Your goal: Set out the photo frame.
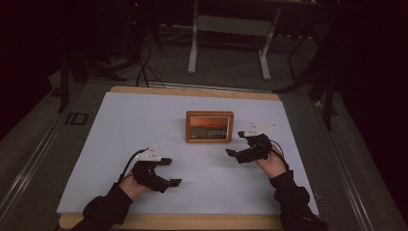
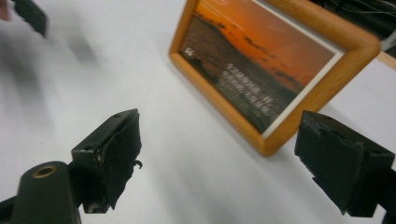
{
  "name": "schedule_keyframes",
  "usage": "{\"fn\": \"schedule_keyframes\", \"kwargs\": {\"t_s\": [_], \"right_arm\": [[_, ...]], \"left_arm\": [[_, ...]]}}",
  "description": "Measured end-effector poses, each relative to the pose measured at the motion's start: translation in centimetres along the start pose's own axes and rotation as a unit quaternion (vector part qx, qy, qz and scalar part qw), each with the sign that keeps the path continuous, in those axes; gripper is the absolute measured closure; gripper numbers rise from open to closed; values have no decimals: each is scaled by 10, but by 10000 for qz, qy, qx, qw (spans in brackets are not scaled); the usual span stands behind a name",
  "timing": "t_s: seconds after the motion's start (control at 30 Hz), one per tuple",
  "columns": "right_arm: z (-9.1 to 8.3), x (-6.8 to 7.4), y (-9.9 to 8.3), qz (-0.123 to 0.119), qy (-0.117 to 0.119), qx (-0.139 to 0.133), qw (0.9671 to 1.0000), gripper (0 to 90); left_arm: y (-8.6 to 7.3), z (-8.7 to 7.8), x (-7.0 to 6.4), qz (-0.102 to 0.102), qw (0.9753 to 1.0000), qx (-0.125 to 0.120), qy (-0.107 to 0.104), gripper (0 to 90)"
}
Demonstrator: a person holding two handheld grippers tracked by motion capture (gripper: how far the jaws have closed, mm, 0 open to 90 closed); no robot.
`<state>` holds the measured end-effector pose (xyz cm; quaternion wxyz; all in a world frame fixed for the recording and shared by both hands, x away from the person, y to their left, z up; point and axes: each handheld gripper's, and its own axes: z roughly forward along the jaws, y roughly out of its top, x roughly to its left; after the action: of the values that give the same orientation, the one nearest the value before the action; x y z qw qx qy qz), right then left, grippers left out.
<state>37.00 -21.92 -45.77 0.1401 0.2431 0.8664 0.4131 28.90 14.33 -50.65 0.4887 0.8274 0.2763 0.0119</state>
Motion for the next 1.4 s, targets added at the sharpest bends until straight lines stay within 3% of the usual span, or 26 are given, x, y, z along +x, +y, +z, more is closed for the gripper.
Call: {"fn": "schedule_keyframes", "kwargs": {"t_s": [0.53, 0.83, 1.2, 1.4], "right_arm": [[-7, 35, -50, 249, -2, -378, 9990, 141], [-12, 52, -66, 231, -43, -371, 9990, 141], [-23, 61, -85, 357, -131, -481, 9981, 142], [-28, 60, -88, 369, -316, -585, 9971, 142]], "left_arm": [[-1, 2, -2, 107, 9999, 70, -8, 99], [-2, 1, -3, 144, 9999, 65, -19, 99], [-2, 2, -4, 173, 9998, 94, -18, 99], [-3, 2, -5, 183, 9998, 98, -28, 99]]}}
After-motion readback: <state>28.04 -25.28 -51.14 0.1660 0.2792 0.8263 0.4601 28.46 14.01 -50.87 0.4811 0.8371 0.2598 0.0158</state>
